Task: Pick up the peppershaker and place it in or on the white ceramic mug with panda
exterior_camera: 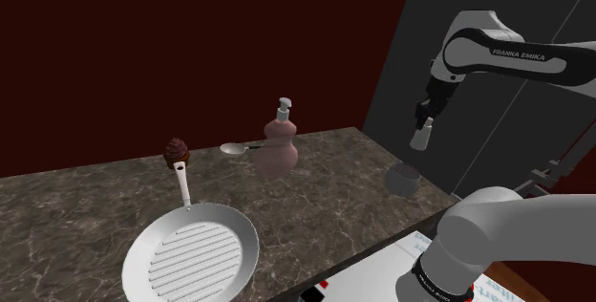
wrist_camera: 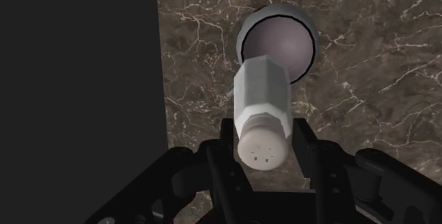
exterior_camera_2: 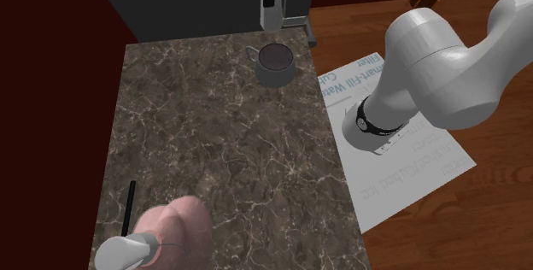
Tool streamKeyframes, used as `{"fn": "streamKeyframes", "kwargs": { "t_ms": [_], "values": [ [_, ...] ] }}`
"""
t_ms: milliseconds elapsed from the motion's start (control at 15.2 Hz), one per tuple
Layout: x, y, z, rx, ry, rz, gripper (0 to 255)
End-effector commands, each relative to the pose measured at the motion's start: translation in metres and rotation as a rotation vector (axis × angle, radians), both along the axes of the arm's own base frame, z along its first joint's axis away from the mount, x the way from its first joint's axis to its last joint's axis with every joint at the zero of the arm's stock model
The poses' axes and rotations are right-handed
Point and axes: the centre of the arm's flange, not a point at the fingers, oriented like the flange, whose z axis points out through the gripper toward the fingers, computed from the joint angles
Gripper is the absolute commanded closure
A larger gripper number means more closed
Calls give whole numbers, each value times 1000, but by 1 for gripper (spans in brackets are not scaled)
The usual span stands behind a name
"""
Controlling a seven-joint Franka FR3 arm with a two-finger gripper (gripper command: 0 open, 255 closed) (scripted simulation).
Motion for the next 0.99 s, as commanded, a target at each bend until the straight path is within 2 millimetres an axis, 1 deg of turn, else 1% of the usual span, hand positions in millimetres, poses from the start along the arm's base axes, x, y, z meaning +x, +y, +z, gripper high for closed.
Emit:
{"fn": "streamKeyframes", "kwargs": {
  "t_ms": [0, 924],
  "values": [
    [-1, -1, -8, 0, 0, 1, 255],
    [-1, -1, -82, 0, 0, 1, 255]
  ]
}}
